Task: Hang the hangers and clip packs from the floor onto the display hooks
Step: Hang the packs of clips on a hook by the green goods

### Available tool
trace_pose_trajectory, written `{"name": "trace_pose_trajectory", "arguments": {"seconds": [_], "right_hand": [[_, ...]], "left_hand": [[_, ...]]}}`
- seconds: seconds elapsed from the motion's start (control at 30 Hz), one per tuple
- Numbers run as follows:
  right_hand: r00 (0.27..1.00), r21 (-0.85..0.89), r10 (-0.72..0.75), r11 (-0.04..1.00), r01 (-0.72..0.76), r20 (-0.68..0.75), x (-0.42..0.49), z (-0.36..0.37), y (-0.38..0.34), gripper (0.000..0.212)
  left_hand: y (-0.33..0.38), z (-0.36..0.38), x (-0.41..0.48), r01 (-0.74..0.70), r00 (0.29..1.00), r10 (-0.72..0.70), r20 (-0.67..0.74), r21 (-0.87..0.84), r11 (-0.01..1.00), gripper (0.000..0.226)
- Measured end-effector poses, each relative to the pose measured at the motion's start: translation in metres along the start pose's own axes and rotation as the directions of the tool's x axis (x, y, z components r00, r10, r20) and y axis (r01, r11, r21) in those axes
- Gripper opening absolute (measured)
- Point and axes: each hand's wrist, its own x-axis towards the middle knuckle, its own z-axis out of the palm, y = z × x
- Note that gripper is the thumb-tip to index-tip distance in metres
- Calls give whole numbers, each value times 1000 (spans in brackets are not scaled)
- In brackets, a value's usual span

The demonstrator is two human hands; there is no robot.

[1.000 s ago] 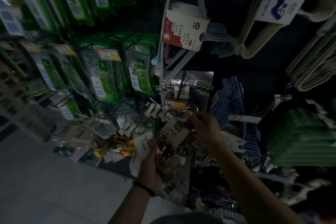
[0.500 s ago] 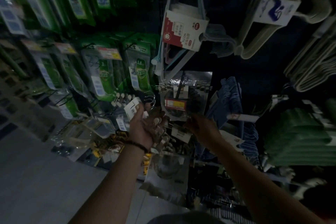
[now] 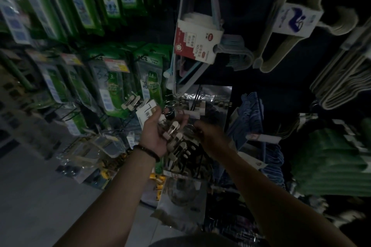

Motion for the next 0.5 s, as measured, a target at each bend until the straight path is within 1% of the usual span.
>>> {"name": "trace_pose_trajectory", "arguments": {"seconds": [0.03, 0.07, 0.1, 0.13, 0.23, 0.3, 0.33, 0.4, 0.5], "right_hand": [[1000, 13, -6, 1000, 7, -19, 5, 1, -2, 23], [998, -20, -46, 999, 45, -51, 9, 3, -1, 24], [996, -77, -67, 995, 62, -67, 12, 3, -3, 25], [992, -95, -75, 993, 65, -105, 15, 2, -4, 25], [979, 23, -10, 1000, 15, -204, 27, 1, 0, 20], [972, 58, -19, 998, 34, -235, 35, 1, 3, 17], [972, 49, -22, 998, 34, -233, 37, -4, 1, 16], [978, -32, -48, 999, 42, -202, 47, -8, 6, 14], [993, -174, -48, 984, 29, -106, 59, -18, 5, 21]], "left_hand": [[1, 1, 1, -1, 1000, 1, -4, 0, 1000, 30], [2, 1, 3, -2, 1000, 2, -5, -2, 1000, 30], [3, 0, 4, -2, 1000, 2, -2, -6, 1000, 30], [4, 0, 4, -7, 1000, 7, 7, -12, 1000, 31], [5, 1, 1, -15, 1000, 16, 21, -52, 999, 30], [6, 3, -1, -25, 999, 26, 21, -56, 998, 32], [7, 4, -2, -24, 999, 25, 19, -52, 998, 34], [7, 7, -3, -15, 1000, 16, 7, -49, 999, 35], [5, 10, -5, 12, 1000, -11, 17, -57, 998, 34]]}}
